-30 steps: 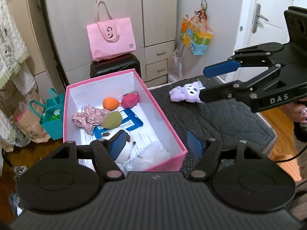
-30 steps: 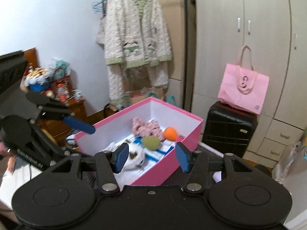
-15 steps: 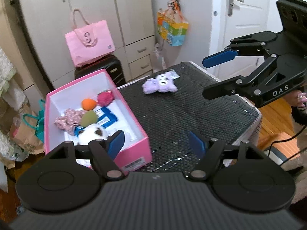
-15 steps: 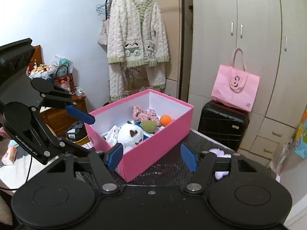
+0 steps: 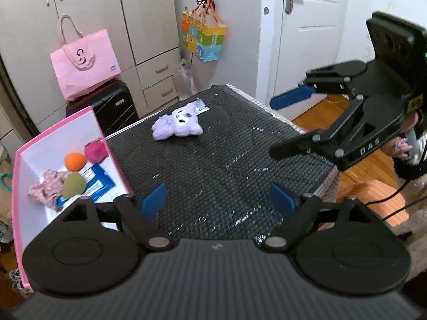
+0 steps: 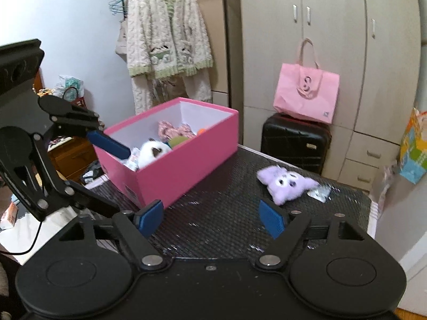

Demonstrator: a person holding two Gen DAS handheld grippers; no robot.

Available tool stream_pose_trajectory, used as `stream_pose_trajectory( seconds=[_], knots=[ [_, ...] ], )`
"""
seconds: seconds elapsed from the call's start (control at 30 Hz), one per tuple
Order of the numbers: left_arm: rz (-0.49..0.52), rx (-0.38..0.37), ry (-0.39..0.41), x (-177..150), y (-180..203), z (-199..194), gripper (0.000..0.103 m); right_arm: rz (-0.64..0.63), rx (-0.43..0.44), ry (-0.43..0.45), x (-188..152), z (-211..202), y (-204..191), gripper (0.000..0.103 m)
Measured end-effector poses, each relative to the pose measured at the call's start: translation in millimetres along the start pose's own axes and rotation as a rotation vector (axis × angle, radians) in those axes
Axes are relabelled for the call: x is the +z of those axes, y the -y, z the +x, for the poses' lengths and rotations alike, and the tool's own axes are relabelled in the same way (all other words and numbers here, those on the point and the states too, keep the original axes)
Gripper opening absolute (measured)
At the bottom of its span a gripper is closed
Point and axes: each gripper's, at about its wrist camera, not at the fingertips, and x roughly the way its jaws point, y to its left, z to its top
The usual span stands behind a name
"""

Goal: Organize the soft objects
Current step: 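Move the left gripper toward the purple bunny plush on the table, then close the left gripper on the purple bunny plush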

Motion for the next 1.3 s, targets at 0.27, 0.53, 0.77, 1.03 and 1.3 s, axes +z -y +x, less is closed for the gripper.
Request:
stream_pose_trajectory(
  seconds=[0.27,0.53,0.77,1.03,1.3],
  knots=[
    [-0.037,-0.044,0.025,16,3,34,0.094,0.037,-0.038,0.004,-20,12,39,0.084],
    [-0.149,-0.014,0.065,26,-1,69,0.094,0.036,-0.023,0.056,-31,41,68,0.086],
    [-0.293,-0.018,0.109,34,-13,99,0.094,-0.003,0.075,0.099,-29,67,83,0.086],
    [-0.446,0.03,0.111,37,-30,149,0.094,-0.176,0.004,0.093,-15,101,90,0.086],
    [-0.586,0.054,0.141,40,-43,193,0.091,-0.284,0.036,0.052,0,132,113,0.086]
  ],
)
